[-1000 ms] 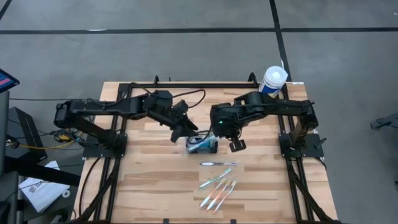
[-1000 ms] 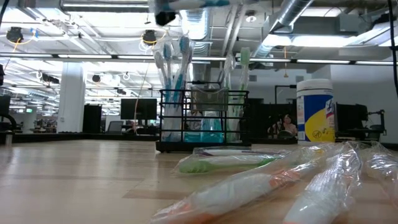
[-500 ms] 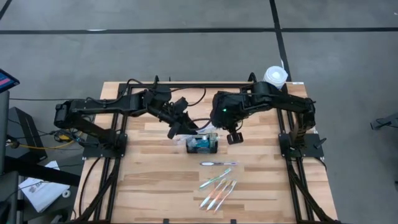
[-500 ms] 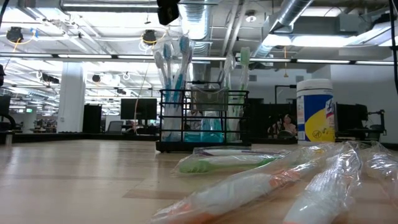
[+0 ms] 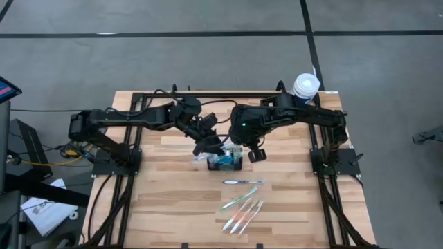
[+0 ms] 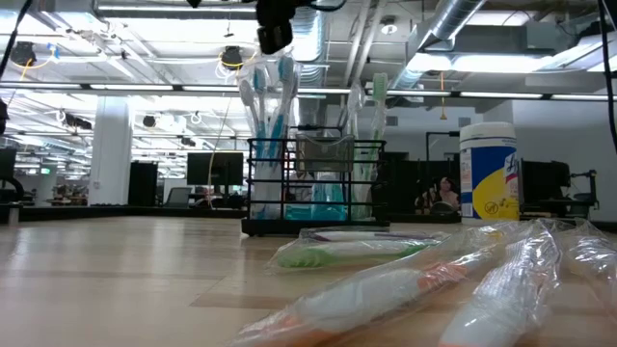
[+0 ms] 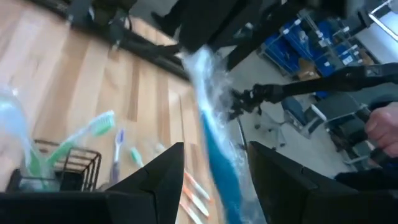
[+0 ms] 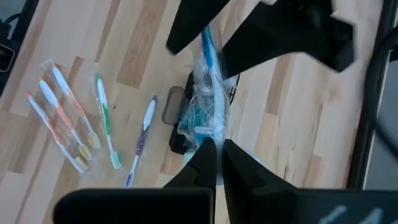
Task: Pick & Place toothbrushing station
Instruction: Put the blue toothbrush into the black wire organizer
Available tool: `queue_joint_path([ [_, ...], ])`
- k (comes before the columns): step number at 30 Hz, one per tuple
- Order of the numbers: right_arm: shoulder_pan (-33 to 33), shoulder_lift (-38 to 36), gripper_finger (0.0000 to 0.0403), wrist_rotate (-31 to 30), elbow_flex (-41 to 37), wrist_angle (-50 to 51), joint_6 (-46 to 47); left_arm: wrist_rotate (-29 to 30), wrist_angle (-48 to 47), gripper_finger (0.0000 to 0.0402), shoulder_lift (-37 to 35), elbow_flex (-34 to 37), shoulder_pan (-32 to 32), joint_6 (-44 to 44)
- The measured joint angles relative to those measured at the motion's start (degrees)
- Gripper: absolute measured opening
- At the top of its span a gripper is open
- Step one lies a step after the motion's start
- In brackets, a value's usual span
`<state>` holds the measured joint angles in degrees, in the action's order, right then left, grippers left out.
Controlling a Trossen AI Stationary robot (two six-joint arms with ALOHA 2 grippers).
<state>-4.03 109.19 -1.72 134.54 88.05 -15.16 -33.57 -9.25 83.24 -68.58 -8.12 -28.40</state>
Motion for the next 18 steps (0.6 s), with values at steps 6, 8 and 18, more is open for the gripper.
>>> queue_joint_path([
  [6,0.0,0.0,0.0000,0.1,0.0,0.1,0.1,-1.2,2.3,0.0172,2.1,0.1,-0.1,-0.6],
  [8,0.0,0.0,0.0000,0.2,0.0,0.4,0.2,-1.1,3.0,0.0172,2.1,0.1,-0.2,-0.6],
  [18,0.1,0.0,0.0000,0.4,0.0,1.4,0.1,-2.1,3.0,0.0172,0.5,0.1,-4.2,-0.6],
])
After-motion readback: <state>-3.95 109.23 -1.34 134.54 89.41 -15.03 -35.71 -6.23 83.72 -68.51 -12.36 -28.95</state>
